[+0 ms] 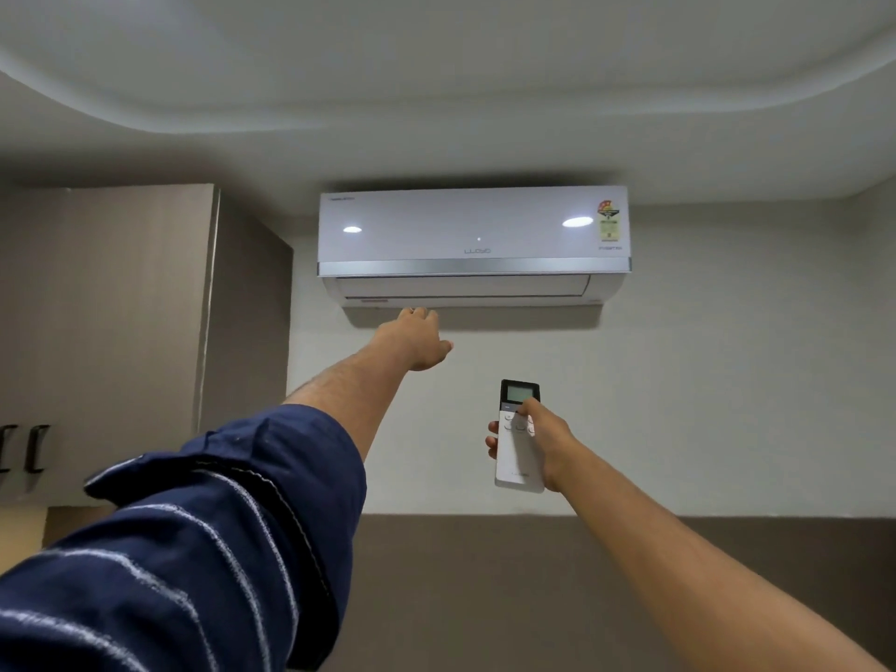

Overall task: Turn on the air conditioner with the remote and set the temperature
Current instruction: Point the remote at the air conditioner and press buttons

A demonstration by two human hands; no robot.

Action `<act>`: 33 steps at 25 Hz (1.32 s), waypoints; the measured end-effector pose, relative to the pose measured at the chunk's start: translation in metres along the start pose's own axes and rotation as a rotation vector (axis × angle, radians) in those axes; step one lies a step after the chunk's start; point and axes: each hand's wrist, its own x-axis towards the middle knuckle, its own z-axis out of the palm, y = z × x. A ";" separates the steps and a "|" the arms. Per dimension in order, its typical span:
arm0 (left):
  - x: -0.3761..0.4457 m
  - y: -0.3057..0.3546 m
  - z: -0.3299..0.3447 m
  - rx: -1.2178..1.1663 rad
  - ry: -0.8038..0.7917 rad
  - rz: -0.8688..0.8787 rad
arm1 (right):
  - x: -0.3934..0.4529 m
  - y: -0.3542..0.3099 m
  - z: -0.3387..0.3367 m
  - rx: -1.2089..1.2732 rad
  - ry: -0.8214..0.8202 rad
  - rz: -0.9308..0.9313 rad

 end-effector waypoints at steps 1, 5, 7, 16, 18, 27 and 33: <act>0.000 0.004 -0.003 -0.005 0.000 0.007 | -0.002 -0.006 -0.002 -0.010 0.004 0.002; -0.002 0.019 -0.011 -0.008 0.021 0.016 | -0.011 -0.024 -0.015 -0.066 -0.004 0.017; -0.003 0.022 -0.022 -0.022 0.039 0.015 | -0.016 -0.030 -0.016 -0.058 -0.017 0.016; -0.010 0.042 -0.055 -0.002 0.068 0.010 | -0.040 -0.060 -0.014 -0.046 -0.071 -0.005; -0.010 0.041 -0.057 -0.002 0.063 0.007 | -0.043 -0.066 -0.011 -0.052 -0.064 0.009; -0.016 0.041 -0.057 -0.021 0.055 0.005 | -0.050 -0.076 -0.003 -0.116 -0.037 0.019; -0.021 0.037 -0.058 -0.017 0.058 0.021 | -0.055 -0.073 0.007 -0.156 -0.045 0.028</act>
